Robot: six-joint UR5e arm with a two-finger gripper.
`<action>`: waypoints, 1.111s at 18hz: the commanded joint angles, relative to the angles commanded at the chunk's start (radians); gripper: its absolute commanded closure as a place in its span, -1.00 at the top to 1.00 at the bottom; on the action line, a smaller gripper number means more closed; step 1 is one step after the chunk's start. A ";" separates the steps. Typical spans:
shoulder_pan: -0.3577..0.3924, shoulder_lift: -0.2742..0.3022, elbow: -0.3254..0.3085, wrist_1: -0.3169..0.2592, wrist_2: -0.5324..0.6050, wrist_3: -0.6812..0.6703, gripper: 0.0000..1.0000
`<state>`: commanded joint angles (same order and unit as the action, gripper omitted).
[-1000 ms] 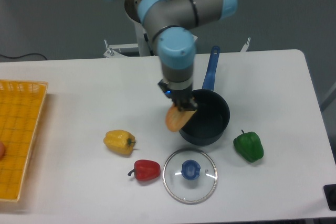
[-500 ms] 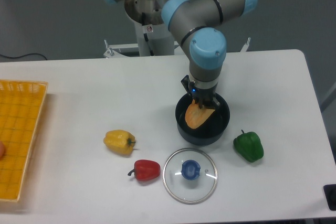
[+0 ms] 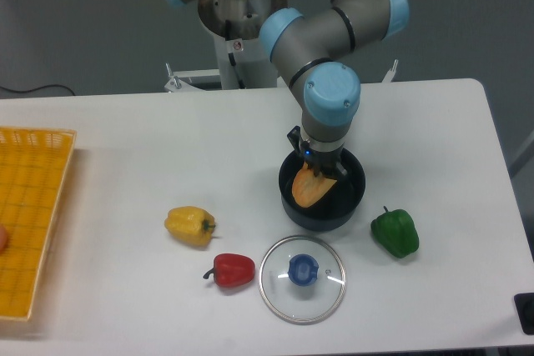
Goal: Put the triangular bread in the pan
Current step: 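Open the gripper to release the bread into the saucepan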
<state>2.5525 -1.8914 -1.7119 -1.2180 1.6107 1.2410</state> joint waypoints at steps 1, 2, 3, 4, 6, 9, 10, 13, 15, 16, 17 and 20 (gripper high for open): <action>0.002 -0.003 0.000 0.000 0.000 0.003 -0.57; 0.002 -0.008 0.000 0.002 0.002 0.012 -0.55; 0.002 -0.009 0.002 0.003 0.000 0.014 -0.53; 0.000 -0.014 0.002 0.003 0.000 0.014 -0.52; 0.000 -0.018 0.002 0.003 0.002 0.018 -0.47; 0.000 -0.018 0.002 0.003 0.002 0.020 -0.30; 0.000 -0.018 0.002 0.003 0.002 0.020 -0.25; 0.000 -0.021 0.005 0.003 0.014 0.018 -0.23; 0.000 -0.021 0.008 0.003 0.015 0.018 -0.21; 0.000 -0.021 0.008 0.003 0.015 0.020 -0.09; 0.000 -0.021 0.009 0.002 0.015 0.018 -0.06; -0.002 -0.020 0.008 0.002 0.017 0.018 0.33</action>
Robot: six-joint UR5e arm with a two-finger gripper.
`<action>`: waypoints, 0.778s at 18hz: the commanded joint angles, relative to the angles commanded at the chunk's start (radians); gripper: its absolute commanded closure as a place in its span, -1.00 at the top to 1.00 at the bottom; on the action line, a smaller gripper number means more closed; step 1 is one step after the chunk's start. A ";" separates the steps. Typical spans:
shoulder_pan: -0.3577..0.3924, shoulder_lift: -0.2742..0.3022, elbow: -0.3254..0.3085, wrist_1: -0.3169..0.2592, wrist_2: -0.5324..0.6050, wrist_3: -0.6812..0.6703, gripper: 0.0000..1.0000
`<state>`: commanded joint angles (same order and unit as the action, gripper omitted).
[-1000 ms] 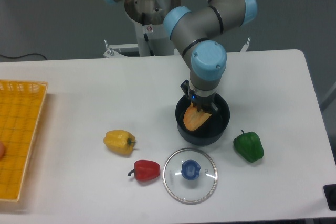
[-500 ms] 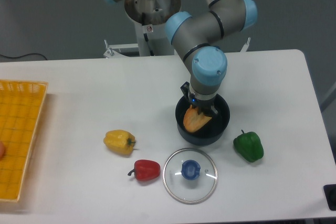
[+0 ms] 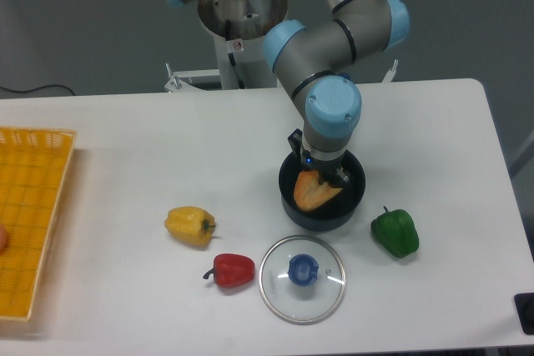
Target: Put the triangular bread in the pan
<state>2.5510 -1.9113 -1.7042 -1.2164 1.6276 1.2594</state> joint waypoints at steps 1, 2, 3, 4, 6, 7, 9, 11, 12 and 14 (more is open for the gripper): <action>-0.002 -0.002 0.000 0.000 -0.002 0.000 0.44; -0.002 0.000 0.000 0.000 -0.002 -0.002 0.55; -0.002 0.000 0.000 0.000 -0.002 -0.002 0.61; -0.002 0.000 0.000 0.000 -0.002 0.000 0.89; -0.005 0.000 -0.003 0.000 -0.002 -0.005 1.00; -0.006 0.000 -0.003 0.002 -0.002 -0.006 1.00; -0.006 0.002 -0.003 0.002 -0.002 -0.009 1.00; -0.008 0.000 -0.005 0.002 -0.002 -0.009 1.00; -0.011 -0.002 -0.005 0.002 -0.002 -0.009 1.00; -0.011 0.000 0.000 0.002 -0.002 -0.009 1.00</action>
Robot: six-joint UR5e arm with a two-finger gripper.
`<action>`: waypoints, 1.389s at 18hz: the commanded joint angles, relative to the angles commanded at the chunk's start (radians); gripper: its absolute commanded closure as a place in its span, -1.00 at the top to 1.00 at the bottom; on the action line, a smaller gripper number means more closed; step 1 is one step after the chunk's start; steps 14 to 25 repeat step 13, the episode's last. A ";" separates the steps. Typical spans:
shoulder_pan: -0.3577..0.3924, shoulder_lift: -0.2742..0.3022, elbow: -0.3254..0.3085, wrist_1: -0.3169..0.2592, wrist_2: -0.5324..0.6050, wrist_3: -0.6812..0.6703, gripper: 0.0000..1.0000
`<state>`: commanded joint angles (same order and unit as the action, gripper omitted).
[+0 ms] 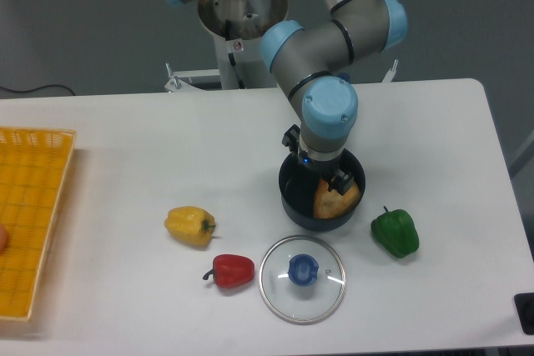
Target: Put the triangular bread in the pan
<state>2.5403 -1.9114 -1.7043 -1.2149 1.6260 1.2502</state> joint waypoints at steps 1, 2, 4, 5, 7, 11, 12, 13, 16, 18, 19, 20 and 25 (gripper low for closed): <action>-0.002 0.000 0.003 0.000 0.000 -0.002 1.00; -0.002 0.002 0.005 -0.003 0.000 -0.003 1.00; -0.017 0.006 0.006 0.003 0.000 -0.003 1.00; -0.021 0.005 0.014 0.003 0.000 -0.003 1.00; -0.023 0.005 0.038 0.000 -0.009 -0.002 1.00; -0.023 0.011 0.078 0.000 -0.012 0.003 1.00; -0.023 0.014 0.090 0.000 -0.017 0.003 1.00; -0.021 0.014 0.103 0.000 -0.028 0.003 1.00; -0.021 0.014 0.103 0.000 -0.028 0.003 1.00; -0.021 0.014 0.103 0.000 -0.028 0.003 1.00; -0.021 0.014 0.103 0.000 -0.028 0.003 1.00; -0.021 0.014 0.103 0.000 -0.028 0.003 1.00; -0.021 0.014 0.103 0.000 -0.028 0.003 1.00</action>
